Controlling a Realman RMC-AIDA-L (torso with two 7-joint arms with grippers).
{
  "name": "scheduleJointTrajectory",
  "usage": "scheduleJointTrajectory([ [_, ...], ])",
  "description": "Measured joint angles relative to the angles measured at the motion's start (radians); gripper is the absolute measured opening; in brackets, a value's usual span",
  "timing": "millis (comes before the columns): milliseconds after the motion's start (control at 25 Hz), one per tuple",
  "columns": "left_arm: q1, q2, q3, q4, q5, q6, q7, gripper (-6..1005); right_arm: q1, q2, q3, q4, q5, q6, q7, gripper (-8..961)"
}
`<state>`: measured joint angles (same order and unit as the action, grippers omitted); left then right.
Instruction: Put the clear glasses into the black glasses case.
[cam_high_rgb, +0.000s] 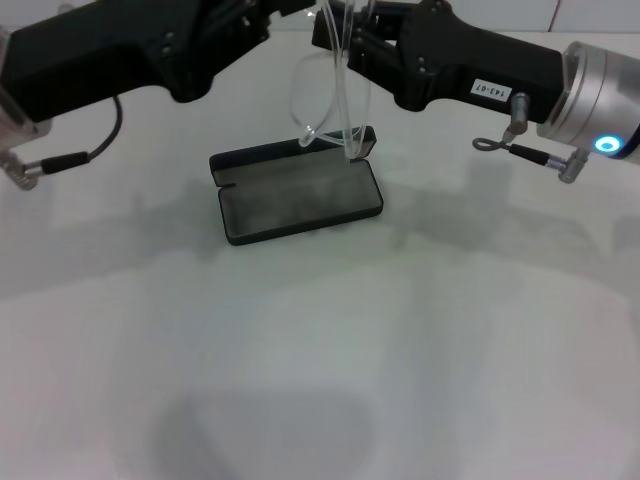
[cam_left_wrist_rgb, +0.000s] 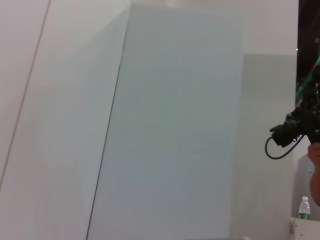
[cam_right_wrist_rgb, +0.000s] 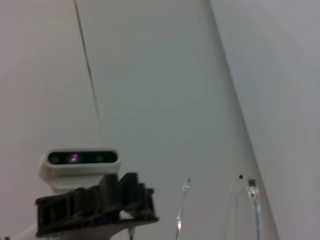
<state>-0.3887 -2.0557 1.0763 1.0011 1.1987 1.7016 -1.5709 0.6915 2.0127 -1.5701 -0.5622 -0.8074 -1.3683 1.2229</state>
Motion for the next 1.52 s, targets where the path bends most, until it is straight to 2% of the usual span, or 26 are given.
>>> scheduleJointTrajectory([
  [560,-0.028,-0.002,0.005,-0.009,0.015,-0.003,-0.002,97,-0.010,0.007,-0.024,-0.015,-0.004,-0.065,0.001,121],
  [1520,-0.033,-0.017,0.000,0.011,0.006,-0.003,-0.005,97,-0.012,0.005,-0.034,-0.013,-0.001,-0.061,0.003,121],
])
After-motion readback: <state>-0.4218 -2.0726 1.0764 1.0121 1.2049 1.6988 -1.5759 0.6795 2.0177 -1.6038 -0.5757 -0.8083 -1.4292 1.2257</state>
